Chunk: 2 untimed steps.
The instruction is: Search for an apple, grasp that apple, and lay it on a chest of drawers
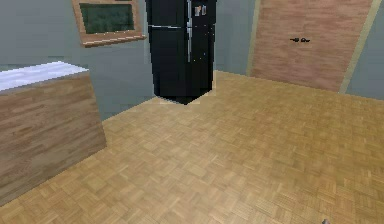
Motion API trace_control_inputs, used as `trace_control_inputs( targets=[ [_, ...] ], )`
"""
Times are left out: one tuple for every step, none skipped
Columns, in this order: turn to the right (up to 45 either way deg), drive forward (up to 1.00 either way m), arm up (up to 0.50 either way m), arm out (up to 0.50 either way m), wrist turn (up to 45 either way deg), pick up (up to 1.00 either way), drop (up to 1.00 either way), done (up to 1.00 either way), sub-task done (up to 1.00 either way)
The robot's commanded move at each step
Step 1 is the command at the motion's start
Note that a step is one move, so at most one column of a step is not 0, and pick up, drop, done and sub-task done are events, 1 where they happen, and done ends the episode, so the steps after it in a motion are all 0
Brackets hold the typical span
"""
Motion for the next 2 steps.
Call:
trace_control_inputs(
  targets=[
    [0.0,0.00,0.00,0.00,-12.0,0.00,0.00,0.00,0.00],
    [0.0,0.00,0.00,-0.48,0.0,0.00,0.00,0.00,0.00]
  ],
)
